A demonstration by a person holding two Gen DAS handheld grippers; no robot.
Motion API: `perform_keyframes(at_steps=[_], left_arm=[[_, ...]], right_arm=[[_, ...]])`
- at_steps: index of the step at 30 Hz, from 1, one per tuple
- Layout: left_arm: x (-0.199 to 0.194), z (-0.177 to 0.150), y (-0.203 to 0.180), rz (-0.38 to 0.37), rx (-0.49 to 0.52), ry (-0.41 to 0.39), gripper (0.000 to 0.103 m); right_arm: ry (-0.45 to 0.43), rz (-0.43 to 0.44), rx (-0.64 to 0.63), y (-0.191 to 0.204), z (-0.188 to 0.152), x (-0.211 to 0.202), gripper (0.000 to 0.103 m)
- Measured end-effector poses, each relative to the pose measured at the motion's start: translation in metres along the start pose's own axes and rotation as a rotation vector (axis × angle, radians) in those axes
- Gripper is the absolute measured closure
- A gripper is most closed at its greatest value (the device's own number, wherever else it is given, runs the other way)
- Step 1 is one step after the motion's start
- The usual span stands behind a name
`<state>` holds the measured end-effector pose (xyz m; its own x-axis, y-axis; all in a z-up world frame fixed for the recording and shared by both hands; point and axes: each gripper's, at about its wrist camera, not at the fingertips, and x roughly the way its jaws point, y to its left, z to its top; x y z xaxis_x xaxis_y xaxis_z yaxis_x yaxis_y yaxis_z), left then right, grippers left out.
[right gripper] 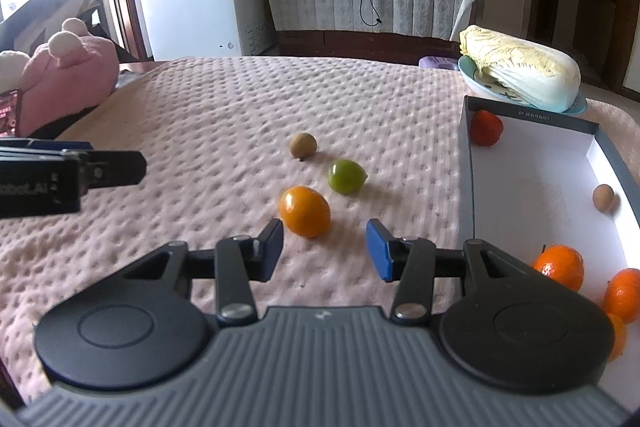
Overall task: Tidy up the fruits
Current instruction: 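Grasp the orange on the quilt with the right gripper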
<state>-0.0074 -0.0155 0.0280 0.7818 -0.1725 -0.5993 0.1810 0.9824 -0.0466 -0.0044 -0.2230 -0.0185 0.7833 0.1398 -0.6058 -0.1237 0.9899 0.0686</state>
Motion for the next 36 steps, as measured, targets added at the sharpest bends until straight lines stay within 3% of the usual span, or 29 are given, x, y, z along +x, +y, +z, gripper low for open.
perform_keyframes(at_steps=[22,25,36], left_arm=[[0.003,-0.003,0.007,-0.016,-0.025,0.022,0.039],[0.004,-0.004,0.008,-0.010,-0.022,0.025,0.039],[0.009,-0.005,0.010,0.019,-0.011,0.032,0.039]], right_arm=[[0.003,0.013,0.003,0.017,0.008,0.028,0.055],[0.016,0.002,0.004,0.017,0.008,0.031,0.067],[0.034,0.005,-0.003,0.012,0.010,0.021,0.067]])
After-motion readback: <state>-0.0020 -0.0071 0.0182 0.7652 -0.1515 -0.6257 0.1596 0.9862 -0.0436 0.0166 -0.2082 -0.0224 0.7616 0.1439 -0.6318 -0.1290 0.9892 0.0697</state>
